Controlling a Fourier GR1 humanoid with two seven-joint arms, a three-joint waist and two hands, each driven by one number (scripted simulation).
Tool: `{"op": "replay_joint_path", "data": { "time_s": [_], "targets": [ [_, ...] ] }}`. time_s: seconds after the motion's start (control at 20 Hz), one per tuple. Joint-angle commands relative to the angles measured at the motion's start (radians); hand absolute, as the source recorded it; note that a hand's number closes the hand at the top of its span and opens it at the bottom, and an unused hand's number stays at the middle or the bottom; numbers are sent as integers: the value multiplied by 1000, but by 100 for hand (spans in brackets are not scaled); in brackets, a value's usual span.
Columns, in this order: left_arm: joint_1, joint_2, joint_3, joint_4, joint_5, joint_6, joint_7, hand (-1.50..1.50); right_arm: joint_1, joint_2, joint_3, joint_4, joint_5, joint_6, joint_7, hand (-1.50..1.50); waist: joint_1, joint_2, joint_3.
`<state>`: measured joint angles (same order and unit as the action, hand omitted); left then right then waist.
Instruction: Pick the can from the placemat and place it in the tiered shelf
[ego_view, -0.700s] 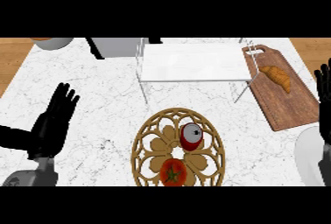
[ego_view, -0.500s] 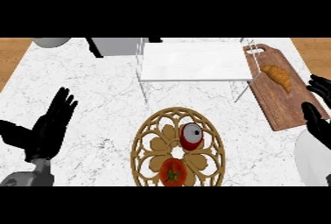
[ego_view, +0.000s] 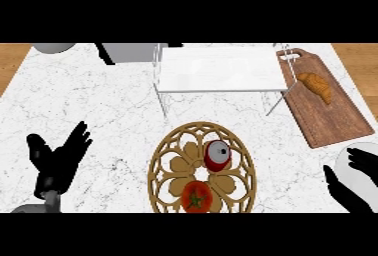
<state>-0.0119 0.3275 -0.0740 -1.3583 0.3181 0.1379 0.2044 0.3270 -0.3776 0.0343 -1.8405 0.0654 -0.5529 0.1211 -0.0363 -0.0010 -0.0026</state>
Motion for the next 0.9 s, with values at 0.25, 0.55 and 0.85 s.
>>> {"op": "replay_joint_path", "data": {
  "time_s": [0.25,0.55,0.85],
  "targets": [
    [-4,-15,-25,-17,-30,-6,45,0,202,-62,213,-372,143,110,199,-150,32,-1,1],
    [-29,-9,-3,16,-30,-23,44,0,94,-134,314,-601,297,203,619,-150,45,4,-1],
    [-4,-42,-33,0,-49,-24,28,0,-157,-128,374,-578,429,266,1039,-150,67,4,-3]
  ]
}}
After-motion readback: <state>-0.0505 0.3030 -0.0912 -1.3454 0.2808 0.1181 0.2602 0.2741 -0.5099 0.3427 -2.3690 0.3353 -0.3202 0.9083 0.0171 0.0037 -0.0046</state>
